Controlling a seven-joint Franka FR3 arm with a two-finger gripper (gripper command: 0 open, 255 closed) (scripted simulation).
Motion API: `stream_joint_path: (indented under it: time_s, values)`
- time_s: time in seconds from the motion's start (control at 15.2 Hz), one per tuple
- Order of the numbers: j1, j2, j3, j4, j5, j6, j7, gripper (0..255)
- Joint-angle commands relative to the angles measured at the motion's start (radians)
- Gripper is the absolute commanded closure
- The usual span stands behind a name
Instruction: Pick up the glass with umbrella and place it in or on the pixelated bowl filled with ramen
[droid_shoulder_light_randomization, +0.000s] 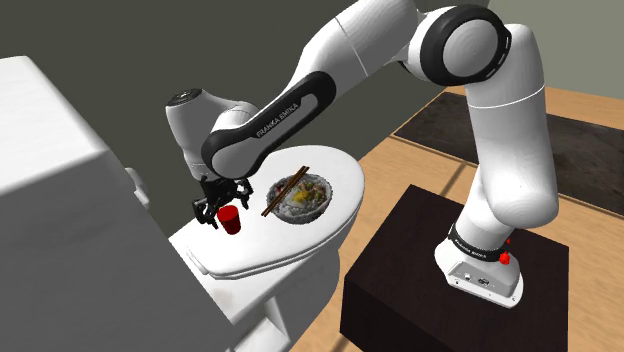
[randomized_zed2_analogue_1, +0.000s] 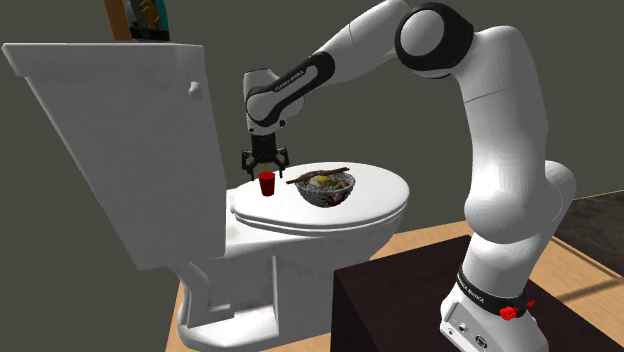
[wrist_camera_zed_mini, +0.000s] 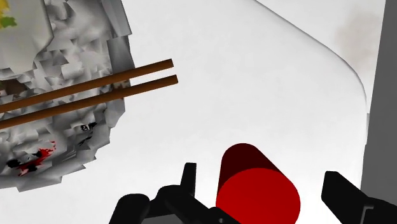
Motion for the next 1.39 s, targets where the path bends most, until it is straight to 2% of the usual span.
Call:
stream_joint_path:
  time_s: [0.0, 0.2, 0.26, 0.86, 1.32]
  values:
    - [0.000, 0.001, 0.000, -0.001, 0.000, 0.002, 0.000, 0]
    - [0.000, 0.001, 0.000, -0.001, 0.000, 0.001, 0.000, 0]
    - [0.000, 0.001, 0.000, -0.001, 0.000, 0.001, 0.000, 255]
    - [0.000, 0.001, 0.000, -0.001, 0.000, 0.002, 0.000, 255]
    - [-0.005, -0.039, 0.011, 0.038, 0.020, -0.074, -0.013, 255]
